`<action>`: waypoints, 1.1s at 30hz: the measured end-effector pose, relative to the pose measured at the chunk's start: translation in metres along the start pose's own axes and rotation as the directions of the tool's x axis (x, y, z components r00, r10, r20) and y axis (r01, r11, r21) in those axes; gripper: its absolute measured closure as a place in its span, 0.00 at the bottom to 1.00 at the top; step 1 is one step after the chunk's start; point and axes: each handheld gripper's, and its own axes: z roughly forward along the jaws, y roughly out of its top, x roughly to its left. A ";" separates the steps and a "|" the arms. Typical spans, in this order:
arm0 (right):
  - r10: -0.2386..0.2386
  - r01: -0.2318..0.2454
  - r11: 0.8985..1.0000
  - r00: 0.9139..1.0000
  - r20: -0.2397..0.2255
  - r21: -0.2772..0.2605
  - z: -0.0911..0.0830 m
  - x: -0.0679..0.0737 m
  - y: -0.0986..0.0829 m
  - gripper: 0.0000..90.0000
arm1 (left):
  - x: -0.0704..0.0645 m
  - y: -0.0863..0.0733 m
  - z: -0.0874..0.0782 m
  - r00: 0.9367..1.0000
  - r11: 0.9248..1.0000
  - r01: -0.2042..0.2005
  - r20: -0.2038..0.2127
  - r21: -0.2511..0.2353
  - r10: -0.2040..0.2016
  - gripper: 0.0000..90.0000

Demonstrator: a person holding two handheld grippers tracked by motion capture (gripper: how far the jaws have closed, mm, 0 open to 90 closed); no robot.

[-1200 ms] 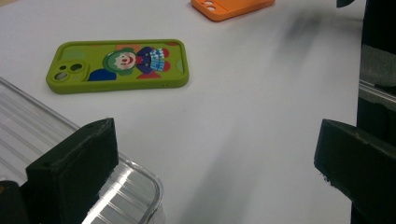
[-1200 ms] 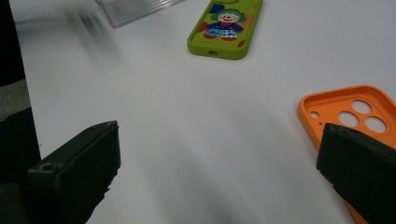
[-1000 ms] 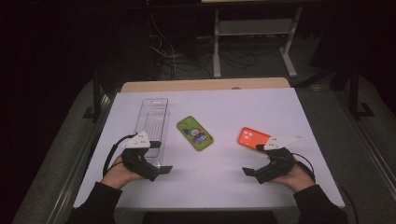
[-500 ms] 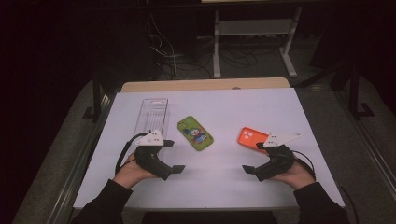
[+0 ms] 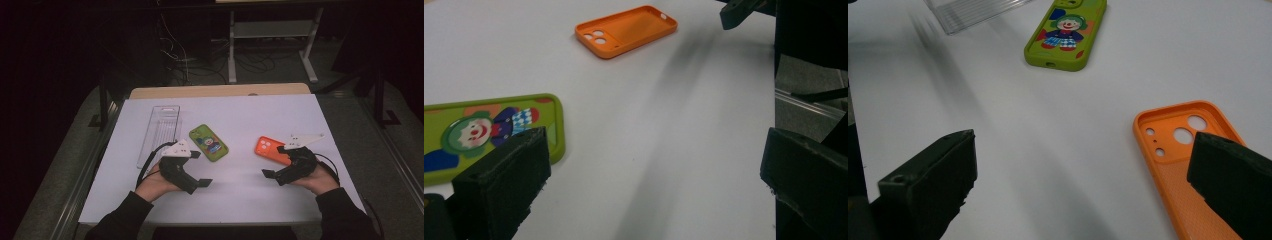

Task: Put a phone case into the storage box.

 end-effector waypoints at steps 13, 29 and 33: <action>-0.005 0.005 1.000 1.000 0.014 0.022 0.004 -0.011 0.014 0.00 | -0.006 0.002 0.026 0.999 1.000 -0.016 0.035 0.008 0.016 0.00; 0.022 -0.027 0.998 0.997 0.070 0.063 0.011 -0.036 0.029 0.01 | -0.007 -0.005 0.034 0.998 0.999 -0.035 0.045 0.036 0.033 0.00; 0.049 -0.056 0.996 0.995 0.092 0.068 0.012 -0.046 0.030 0.05 | -0.008 -0.006 0.035 0.998 0.999 -0.034 0.049 0.035 0.032 0.00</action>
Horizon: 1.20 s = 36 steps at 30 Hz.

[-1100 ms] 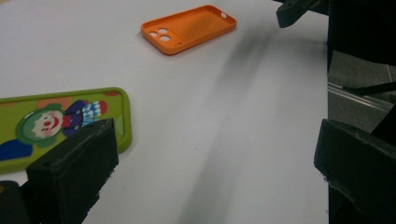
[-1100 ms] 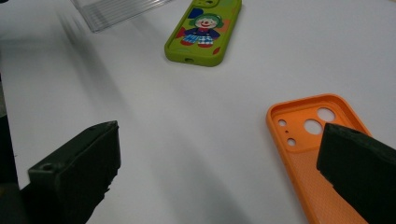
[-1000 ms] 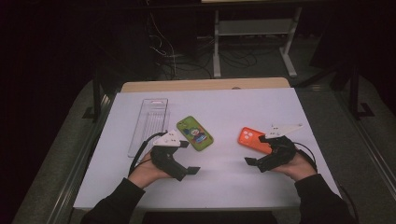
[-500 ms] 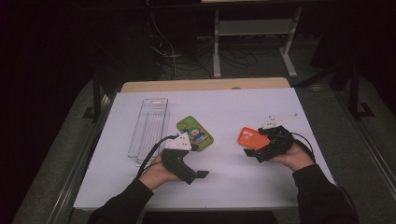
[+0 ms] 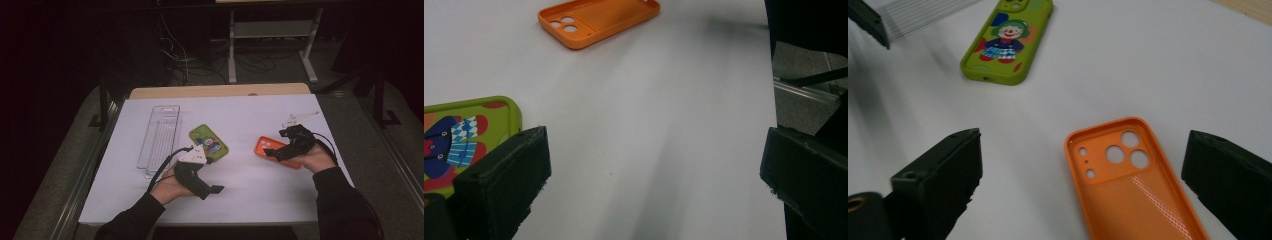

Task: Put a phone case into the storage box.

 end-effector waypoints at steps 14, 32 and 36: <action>0.104 -0.110 0.993 0.986 0.129 0.043 0.003 -0.042 -0.005 0.36 | -0.001 0.000 0.000 1.000 1.000 -0.009 0.006 0.008 0.009 0.00; 0.144 -0.178 0.974 0.964 0.225 0.138 0.010 -0.078 -0.032 0.97 | -0.003 0.000 0.002 1.000 1.000 -0.009 0.009 0.014 0.009 0.00; 0.132 -0.167 0.975 0.966 0.223 0.147 0.016 -0.082 -0.033 0.98 | -0.003 0.000 0.002 1.000 1.000 -0.010 0.009 0.016 0.010 0.00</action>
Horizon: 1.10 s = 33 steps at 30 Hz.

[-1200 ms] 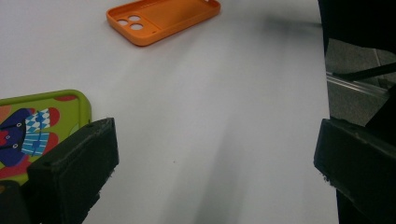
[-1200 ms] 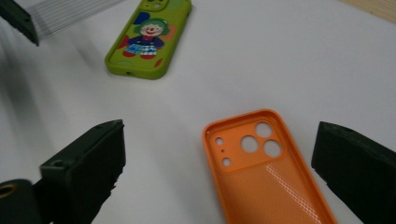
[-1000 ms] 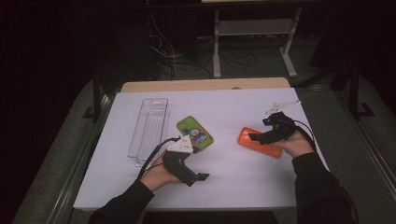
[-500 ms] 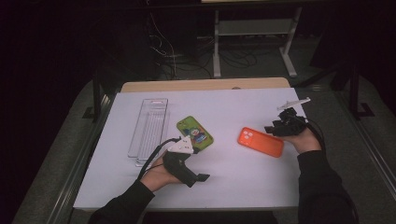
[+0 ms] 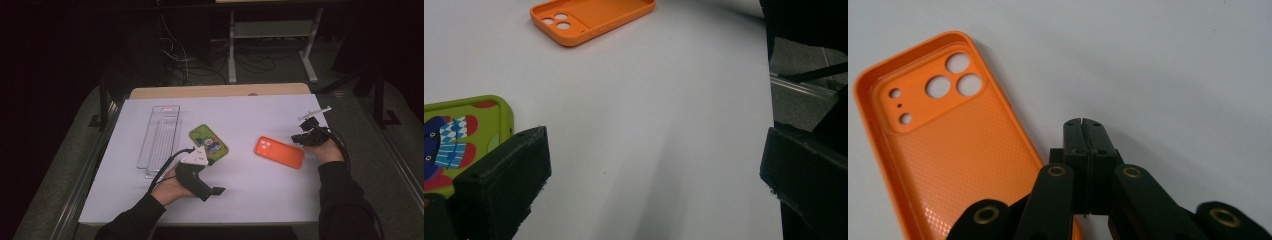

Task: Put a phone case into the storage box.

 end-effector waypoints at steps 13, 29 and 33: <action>-0.016 0.017 0.999 1.000 -0.021 0.034 0.013 0.003 -0.002 0.98 | 0.000 0.000 0.000 1.000 1.000 -0.004 -0.002 0.005 0.004 0.00; -0.074 0.079 0.995 0.993 -0.088 0.053 0.003 0.014 -0.009 0.98 | -0.001 0.000 -0.001 1.000 1.000 -0.004 -0.002 -0.001 0.004 0.00; -0.107 0.116 0.991 0.987 -0.117 0.065 0.002 0.023 -0.009 0.98 | -0.001 0.000 -0.001 1.000 1.000 0.000 -0.001 0.000 0.000 0.00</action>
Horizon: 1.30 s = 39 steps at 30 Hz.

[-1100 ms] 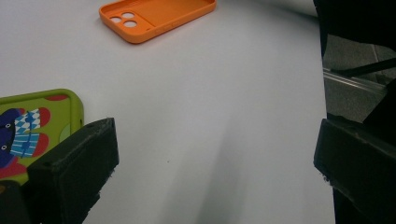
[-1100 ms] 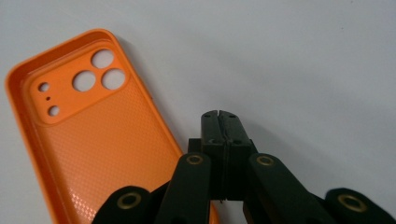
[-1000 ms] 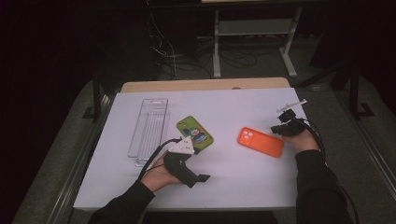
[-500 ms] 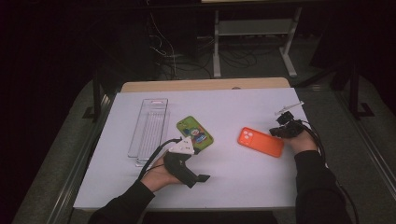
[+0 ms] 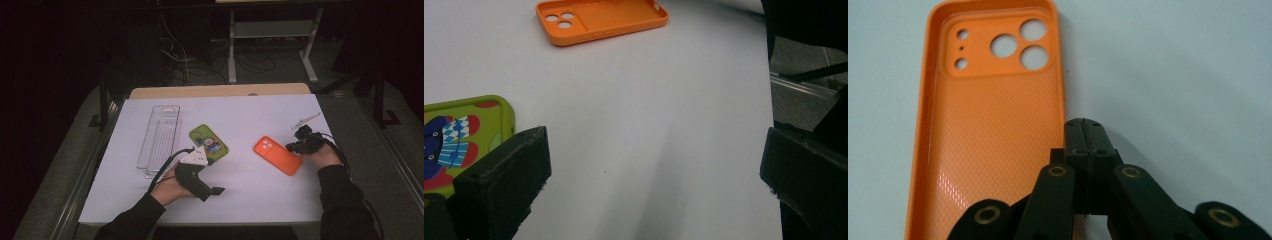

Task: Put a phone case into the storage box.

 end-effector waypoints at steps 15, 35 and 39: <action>-0.035 0.035 0.999 0.999 -0.041 0.001 -0.002 0.011 -0.002 0.98 | 0.001 -0.001 -0.001 1.000 1.000 0.000 -0.005 0.004 0.000 0.00; -0.009 -0.010 0.975 0.996 -0.086 -0.221 -0.039 0.080 -0.015 0.25 | 0.004 -0.003 -0.002 1.000 1.000 0.001 -0.030 0.029 0.000 0.00; -0.028 0.018 0.969 0.999 -0.037 -0.246 -0.032 0.100 -0.025 0.10 | 0.005 -0.004 -0.003 0.999 1.000 0.006 -0.038 0.025 -0.005 0.00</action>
